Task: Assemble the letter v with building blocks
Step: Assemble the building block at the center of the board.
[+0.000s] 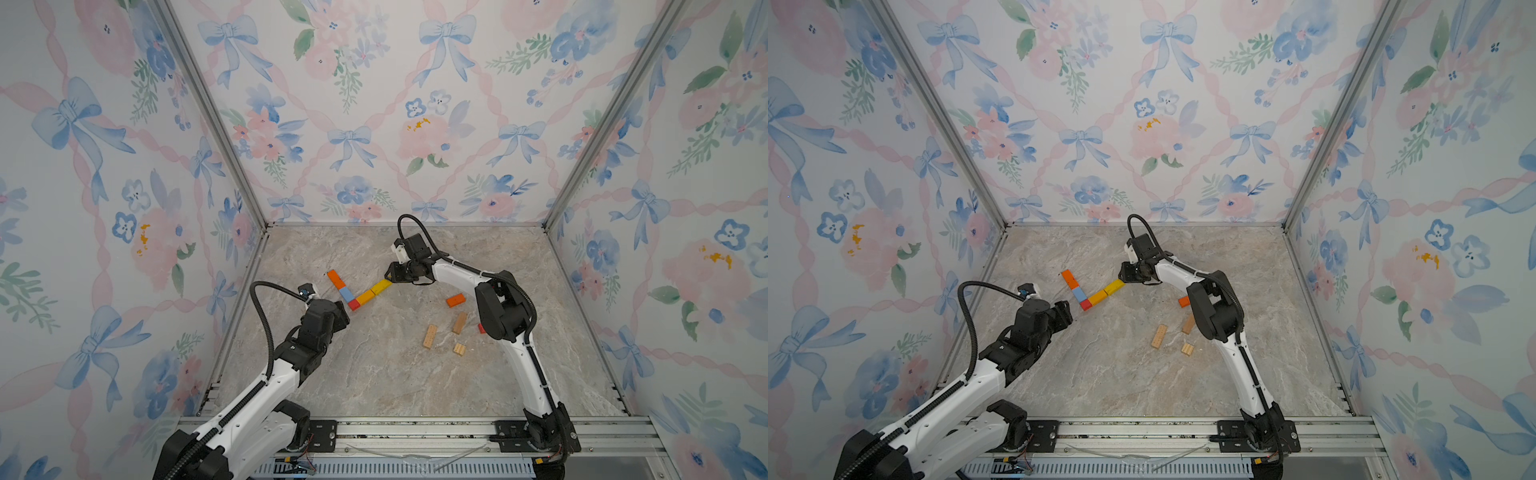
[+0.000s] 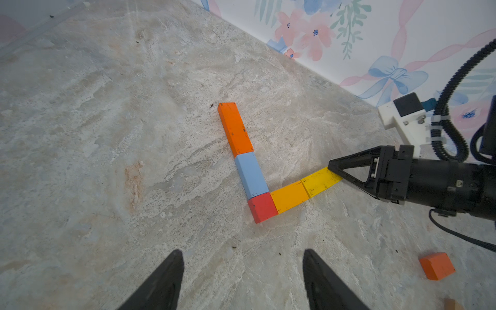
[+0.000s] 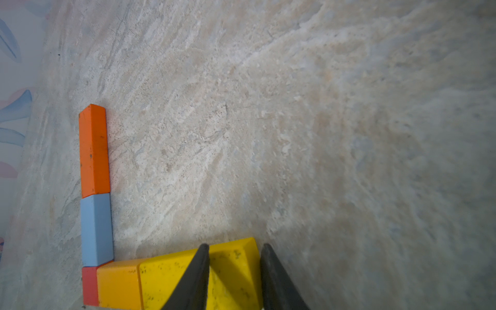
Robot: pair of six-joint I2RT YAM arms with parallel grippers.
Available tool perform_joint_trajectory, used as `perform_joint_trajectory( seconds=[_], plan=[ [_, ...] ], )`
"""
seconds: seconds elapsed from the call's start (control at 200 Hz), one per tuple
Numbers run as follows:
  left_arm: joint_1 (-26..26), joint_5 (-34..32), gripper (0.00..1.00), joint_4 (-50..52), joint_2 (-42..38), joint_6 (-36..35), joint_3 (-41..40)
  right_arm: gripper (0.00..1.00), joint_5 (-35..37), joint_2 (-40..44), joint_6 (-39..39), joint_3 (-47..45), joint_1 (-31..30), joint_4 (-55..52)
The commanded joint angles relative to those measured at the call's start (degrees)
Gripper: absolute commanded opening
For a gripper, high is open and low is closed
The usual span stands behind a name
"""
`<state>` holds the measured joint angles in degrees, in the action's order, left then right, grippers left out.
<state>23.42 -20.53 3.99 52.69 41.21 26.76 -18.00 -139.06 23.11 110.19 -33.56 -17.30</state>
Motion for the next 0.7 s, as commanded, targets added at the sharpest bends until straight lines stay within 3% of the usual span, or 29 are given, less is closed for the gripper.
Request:
perform_joint_trajectory(
  seconds=[0.0, 0.695],
  plan=[
    [-0.5, 0.2, 0.73, 0.4, -0.6, 0.6, -1.0, 0.34, -0.2, 1.1, 0.7, -1.6, -0.9, -2.8],
    [-0.6, 0.1, 0.73, 0.3, -0.6, 0.6, -1.4, 0.32, 0.1, 1.9, 1.0, -2.7, -0.9, -2.2]
  ],
)
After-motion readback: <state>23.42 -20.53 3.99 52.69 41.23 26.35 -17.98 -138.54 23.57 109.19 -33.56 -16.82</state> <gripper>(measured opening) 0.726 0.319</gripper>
